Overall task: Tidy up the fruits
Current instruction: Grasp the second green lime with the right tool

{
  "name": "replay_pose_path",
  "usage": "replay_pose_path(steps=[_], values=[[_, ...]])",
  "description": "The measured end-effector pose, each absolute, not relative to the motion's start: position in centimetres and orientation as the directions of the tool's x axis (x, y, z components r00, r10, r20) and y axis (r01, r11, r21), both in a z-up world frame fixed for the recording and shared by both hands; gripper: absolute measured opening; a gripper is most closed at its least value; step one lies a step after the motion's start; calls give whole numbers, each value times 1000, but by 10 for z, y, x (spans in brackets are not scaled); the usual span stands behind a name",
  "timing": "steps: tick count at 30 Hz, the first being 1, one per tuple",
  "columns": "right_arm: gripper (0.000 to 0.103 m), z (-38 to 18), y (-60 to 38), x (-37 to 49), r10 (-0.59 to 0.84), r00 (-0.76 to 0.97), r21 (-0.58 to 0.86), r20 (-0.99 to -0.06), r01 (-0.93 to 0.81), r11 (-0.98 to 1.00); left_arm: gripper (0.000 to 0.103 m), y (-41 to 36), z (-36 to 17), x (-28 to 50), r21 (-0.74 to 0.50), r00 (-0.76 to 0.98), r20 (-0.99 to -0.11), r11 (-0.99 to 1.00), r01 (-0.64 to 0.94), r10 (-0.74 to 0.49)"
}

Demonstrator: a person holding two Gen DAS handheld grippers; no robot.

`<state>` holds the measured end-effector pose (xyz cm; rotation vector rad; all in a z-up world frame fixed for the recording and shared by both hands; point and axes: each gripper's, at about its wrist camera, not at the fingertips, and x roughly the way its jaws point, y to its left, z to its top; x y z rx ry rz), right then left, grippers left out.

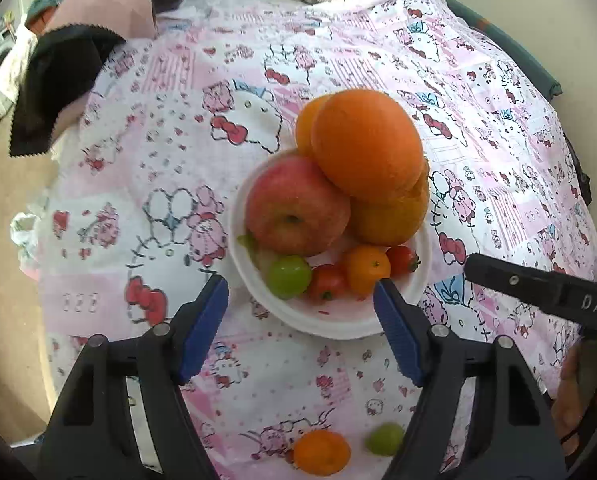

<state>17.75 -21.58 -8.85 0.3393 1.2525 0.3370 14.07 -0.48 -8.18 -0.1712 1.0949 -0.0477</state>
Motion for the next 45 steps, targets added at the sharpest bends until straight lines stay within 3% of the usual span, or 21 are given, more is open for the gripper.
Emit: replay_pose_path(steps=[17, 26, 33, 37, 40, 45], values=[[60, -86, -208, 105, 437, 236, 416, -868, -134, 899, 72, 16, -48, 90, -131, 478, -875, 988, -82, -76], [65, -125, -164, 73, 287, 89, 247, -954, -309, 918, 72, 13, -37, 64, -130, 457, -886, 988, -84, -78], [64, -153, -134, 65, 172, 68, 129, -983, -418, 899, 72, 19, -44, 61, -107, 459, -888, 987, -122, -40], [49, -160, -126, 60, 154, 63, 109, -986, -457, 883, 72, 29, -53, 66, -117, 447, -894, 979, -170, -30], [32, -158, -121, 56, 169, 64, 118, -983, -485, 866, 72, 35, -58, 70, -148, 431, -901, 968, -201, -48], [31, -154, -121, 52, 187, 56, 136, -981, -497, 857, 72, 39, -68, 76, -164, 403, -913, 959, -233, -58]])
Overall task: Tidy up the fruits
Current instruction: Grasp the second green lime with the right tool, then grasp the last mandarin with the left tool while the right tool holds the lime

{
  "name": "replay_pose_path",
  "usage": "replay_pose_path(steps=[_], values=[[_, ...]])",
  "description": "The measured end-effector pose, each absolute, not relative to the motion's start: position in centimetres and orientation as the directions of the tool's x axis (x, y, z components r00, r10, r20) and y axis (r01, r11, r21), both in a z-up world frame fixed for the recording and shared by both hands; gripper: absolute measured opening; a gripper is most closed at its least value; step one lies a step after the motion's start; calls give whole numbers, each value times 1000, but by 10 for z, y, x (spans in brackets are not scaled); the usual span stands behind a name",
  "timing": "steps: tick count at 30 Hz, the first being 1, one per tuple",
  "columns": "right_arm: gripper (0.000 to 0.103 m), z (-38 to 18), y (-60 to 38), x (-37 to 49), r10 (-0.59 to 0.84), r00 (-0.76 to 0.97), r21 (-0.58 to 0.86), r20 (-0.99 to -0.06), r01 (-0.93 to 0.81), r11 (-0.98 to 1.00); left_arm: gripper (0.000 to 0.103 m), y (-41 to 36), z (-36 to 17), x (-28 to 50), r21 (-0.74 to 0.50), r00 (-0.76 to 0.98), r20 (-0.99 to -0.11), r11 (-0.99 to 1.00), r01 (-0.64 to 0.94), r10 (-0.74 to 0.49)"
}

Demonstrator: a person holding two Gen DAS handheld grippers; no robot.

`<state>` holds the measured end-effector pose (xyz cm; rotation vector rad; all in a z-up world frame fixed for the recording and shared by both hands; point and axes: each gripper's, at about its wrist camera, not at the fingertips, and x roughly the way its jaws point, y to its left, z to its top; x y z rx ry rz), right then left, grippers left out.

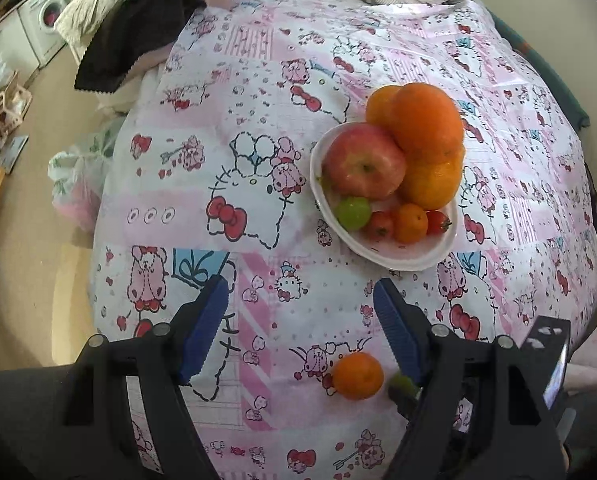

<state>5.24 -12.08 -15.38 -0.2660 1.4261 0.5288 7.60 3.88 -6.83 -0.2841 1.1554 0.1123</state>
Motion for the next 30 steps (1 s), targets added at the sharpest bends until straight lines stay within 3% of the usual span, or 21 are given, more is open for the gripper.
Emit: replay_pose_path(steps=[11, 18, 25, 27, 29, 30], values=[[31, -107, -194, 88, 447, 164, 412, -880, -208, 887, 72, 37, -82, 73, -149, 353, -934, 962, -228, -62], [31, -93, -205, 103, 479, 228, 458, -848, -139, 878, 72, -12, -119, 68, -150, 164, -976, 988, -28, -143], [31, -94, -212, 104, 479, 227, 463, -848, -124, 878, 72, -56, -142, 57, -61, 104, -992, 987, 147, -77], [31, -95, -210, 106, 477, 227, 459, -849, -128, 879, 69, -62, -146, 56, -36, 104, -993, 984, 174, -55], [31, -94, -208, 106, 470, 229, 449, -853, -138, 883, 51, -67, -149, 56, -31, 97, -994, 982, 189, -51], [31, -94, -208, 106, 470, 228, 448, -853, -140, 883, 47, -68, -150, 56, -21, 93, -995, 981, 193, -40]])
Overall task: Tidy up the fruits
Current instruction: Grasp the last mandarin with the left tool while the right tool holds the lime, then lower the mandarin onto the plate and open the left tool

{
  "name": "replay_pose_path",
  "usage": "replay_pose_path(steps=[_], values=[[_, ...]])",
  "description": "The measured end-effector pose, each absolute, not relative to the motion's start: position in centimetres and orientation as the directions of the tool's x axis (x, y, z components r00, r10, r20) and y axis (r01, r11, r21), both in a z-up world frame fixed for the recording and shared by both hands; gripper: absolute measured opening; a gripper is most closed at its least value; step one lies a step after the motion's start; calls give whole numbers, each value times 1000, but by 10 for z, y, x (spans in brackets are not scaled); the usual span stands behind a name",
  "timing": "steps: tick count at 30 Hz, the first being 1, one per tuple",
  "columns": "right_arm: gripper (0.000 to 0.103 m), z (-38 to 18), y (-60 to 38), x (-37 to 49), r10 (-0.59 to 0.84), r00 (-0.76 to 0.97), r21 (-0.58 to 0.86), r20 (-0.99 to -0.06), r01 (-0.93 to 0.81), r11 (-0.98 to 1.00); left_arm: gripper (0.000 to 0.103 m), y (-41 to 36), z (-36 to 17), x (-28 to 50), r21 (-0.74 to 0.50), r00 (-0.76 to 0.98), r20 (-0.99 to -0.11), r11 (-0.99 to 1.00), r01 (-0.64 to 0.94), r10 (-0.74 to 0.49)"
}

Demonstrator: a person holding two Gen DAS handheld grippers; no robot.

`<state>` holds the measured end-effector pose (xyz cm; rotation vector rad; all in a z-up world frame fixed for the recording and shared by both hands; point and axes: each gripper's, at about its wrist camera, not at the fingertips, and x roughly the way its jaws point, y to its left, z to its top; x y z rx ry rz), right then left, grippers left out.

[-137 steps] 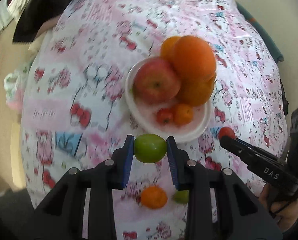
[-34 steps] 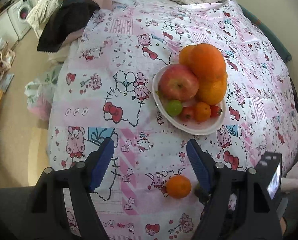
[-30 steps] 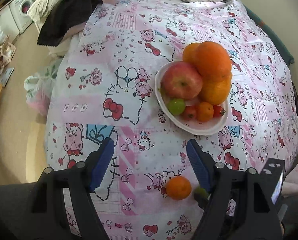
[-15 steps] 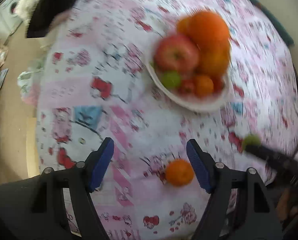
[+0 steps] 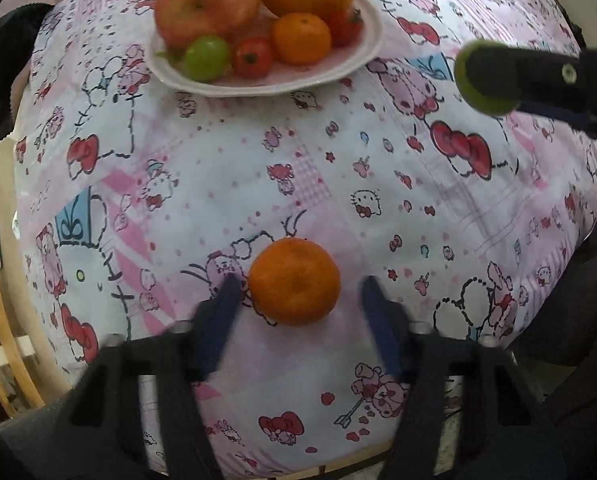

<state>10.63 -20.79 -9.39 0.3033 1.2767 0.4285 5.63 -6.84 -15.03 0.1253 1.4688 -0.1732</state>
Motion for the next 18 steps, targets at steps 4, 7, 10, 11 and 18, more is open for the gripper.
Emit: replay_pose_path(steps=[4, 7, 10, 11, 18], values=[[31, -93, -208, 108, 478, 228, 457, -848, -141, 878, 40, -68, -147, 58, -45, 97, -993, 983, 176, -63], [31, -90, -208, 109, 489, 232, 469, -841, -140, 872, 39, -59, -130, 63, -57, 154, -985, 988, 142, -79], [31, -85, -208, 109, 499, 243, 478, -832, -141, 867, 39, -49, -109, 67, -73, 240, -966, 994, 85, -92], [31, -83, -209, 109, 505, 248, 486, -827, -139, 863, 39, -44, -99, 69, -86, 281, -954, 994, 62, -100], [31, -66, -221, 120, 531, 307, 530, -790, -95, 843, 39, -13, -66, 83, -99, 425, -901, 995, -4, -88]])
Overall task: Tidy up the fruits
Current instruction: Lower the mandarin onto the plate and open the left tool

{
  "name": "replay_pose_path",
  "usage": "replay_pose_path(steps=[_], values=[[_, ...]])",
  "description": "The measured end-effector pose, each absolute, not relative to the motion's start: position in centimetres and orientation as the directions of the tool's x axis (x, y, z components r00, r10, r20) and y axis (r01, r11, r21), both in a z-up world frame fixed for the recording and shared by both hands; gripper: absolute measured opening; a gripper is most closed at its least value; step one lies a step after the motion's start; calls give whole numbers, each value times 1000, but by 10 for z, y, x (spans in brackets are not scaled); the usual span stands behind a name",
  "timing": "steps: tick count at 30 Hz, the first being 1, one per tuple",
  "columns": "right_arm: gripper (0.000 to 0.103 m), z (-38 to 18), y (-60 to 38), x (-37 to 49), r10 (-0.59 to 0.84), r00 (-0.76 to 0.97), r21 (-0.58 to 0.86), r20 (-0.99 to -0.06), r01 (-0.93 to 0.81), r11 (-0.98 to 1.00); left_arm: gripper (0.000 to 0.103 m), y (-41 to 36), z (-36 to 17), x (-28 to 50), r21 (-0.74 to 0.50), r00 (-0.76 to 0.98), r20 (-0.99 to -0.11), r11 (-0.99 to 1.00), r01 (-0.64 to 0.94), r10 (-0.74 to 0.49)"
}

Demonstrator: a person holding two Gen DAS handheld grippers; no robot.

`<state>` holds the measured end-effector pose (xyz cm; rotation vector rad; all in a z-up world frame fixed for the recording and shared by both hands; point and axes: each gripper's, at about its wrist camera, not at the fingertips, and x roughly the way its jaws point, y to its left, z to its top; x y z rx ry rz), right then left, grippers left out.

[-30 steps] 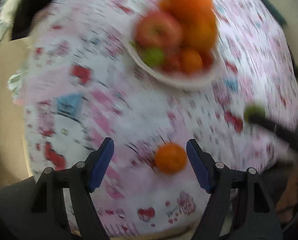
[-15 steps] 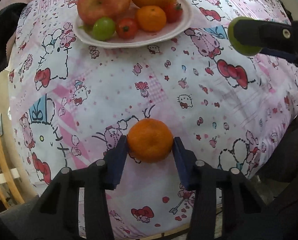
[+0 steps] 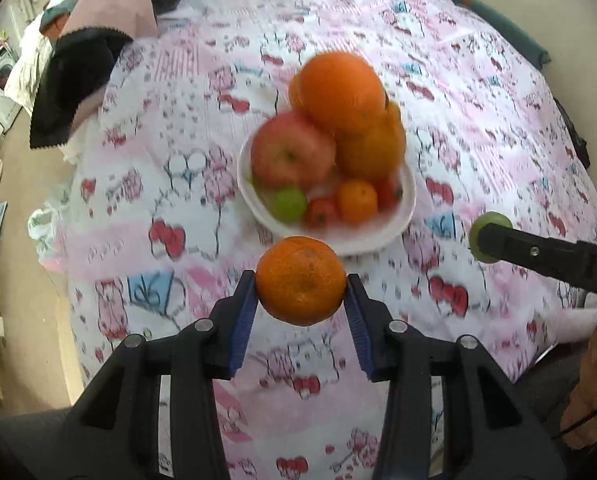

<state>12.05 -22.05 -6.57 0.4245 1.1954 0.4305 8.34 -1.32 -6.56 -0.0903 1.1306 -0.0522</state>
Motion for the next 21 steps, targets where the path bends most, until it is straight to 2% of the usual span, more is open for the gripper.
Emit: replay_pose_path(steps=[6, 21], values=[[31, -58, -224, 132, 545, 343, 561, -765, -60, 826, 40, -21, -79, 109, -125, 404, -909, 992, -24, -105], [31, -62, -233, 141, 529, 336, 554, -779, -29, 832, 40, -63, -132, 158, -118, 342, -932, 993, 18, -117]])
